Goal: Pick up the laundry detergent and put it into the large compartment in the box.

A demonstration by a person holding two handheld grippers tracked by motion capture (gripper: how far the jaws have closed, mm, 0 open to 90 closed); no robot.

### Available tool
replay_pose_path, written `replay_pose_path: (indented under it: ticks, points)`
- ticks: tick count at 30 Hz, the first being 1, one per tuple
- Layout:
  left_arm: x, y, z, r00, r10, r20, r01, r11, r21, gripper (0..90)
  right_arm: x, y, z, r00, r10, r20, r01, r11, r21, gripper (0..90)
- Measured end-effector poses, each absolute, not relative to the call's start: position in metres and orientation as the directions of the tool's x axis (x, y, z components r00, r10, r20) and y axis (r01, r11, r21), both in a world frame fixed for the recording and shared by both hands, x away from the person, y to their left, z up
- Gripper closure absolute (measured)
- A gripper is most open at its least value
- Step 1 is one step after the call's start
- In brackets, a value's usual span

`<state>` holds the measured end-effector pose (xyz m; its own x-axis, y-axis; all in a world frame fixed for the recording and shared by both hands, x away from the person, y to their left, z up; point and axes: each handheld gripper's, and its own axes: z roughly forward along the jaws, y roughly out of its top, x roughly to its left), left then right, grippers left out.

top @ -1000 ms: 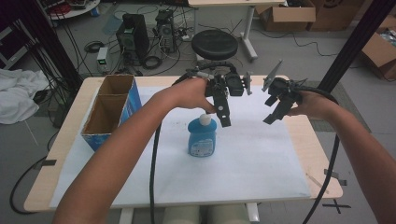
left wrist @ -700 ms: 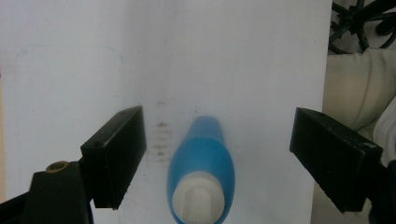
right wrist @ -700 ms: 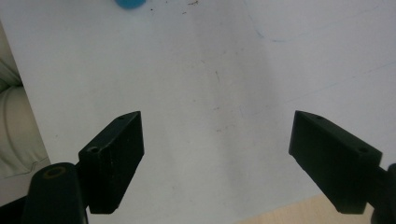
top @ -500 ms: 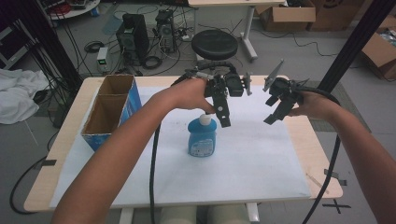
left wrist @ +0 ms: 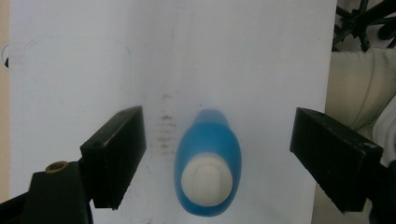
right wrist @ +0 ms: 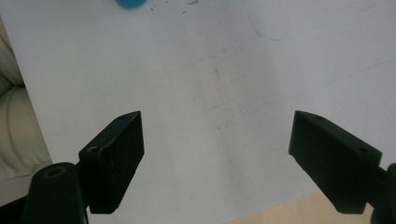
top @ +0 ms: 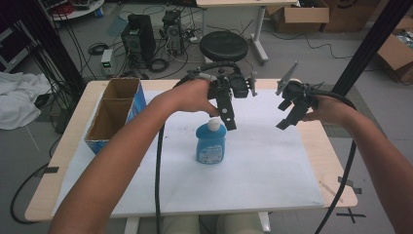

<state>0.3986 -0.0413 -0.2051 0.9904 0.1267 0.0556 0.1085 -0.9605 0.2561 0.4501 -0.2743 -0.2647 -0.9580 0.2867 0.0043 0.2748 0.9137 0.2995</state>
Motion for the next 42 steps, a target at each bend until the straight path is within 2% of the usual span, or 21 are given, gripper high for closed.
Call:
replay_pose_path:
  ticks: [18,42]
  points:
    - [0.396,-0.018,-0.220,0.992,0.107,0.067,0.088,-0.968,0.236,18.9,0.449,-0.276,-0.264,-0.957,0.290,0.004,0.278,0.912,0.302,17.8]
    - [0.403,-0.014,-0.256,0.996,0.078,0.038,0.068,-0.973,0.219,18.9,0.450,-0.275,-0.266,-0.957,0.291,0.005,0.280,0.914,0.295,17.6]
